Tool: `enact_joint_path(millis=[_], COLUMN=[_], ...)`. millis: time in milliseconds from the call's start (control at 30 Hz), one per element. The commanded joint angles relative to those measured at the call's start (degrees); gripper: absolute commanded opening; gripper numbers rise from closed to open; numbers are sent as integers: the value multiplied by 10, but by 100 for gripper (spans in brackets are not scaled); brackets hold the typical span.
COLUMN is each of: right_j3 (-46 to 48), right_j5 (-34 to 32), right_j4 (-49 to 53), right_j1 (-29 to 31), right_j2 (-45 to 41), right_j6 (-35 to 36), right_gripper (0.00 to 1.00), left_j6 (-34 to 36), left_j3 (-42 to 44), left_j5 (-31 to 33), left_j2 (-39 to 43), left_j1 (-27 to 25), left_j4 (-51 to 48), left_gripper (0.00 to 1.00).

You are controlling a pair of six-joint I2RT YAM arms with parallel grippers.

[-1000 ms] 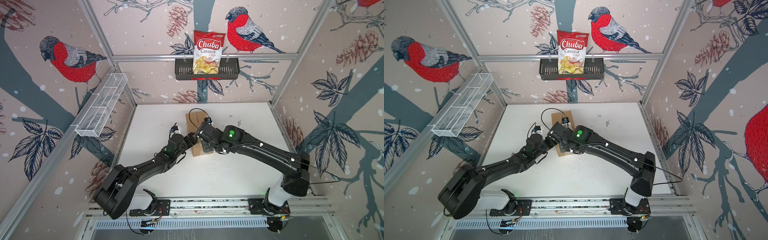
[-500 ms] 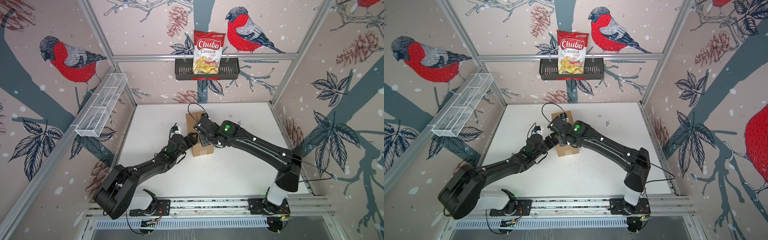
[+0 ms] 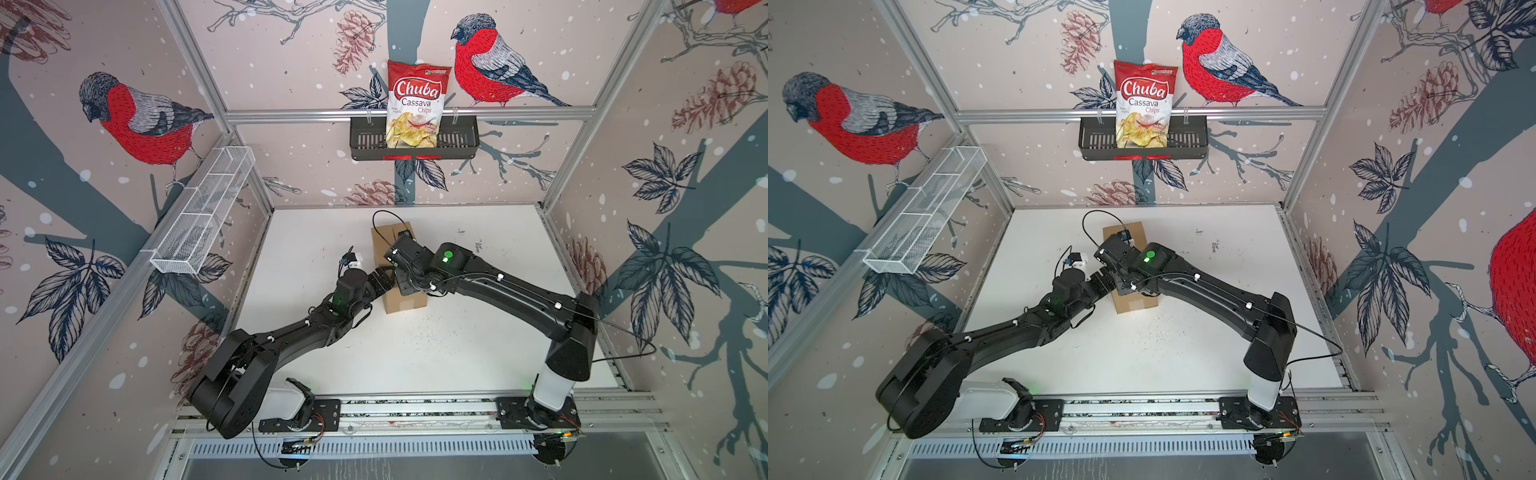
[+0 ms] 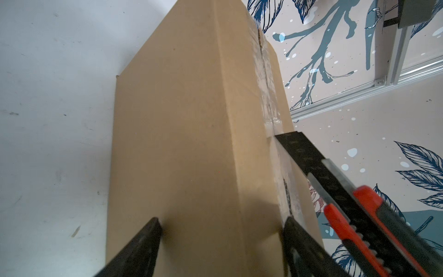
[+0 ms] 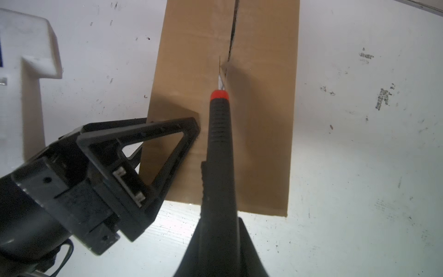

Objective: Unpack the express box
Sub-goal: 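Continue drawing the knife blade down the seam to the box's near end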

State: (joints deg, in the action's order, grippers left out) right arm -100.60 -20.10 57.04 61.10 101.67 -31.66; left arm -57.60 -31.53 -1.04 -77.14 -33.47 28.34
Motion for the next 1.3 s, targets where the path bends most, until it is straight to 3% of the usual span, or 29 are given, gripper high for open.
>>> enact_joint_path(millis=[0, 1267], right_j3=[-3, 51], right_j5=[-6, -15], right_j4=[-13, 19], right_j1=[-2, 24], right_j2=[-4, -46], right_j6=[0, -53], right_gripper=[0, 0], left_j6=[6, 3], left_j3=[4, 1], left_j5=[6, 10], left_j2=[-2, -9], left_j1=[-1, -8], left_j4=[-41, -38], left_gripper=[79, 79])
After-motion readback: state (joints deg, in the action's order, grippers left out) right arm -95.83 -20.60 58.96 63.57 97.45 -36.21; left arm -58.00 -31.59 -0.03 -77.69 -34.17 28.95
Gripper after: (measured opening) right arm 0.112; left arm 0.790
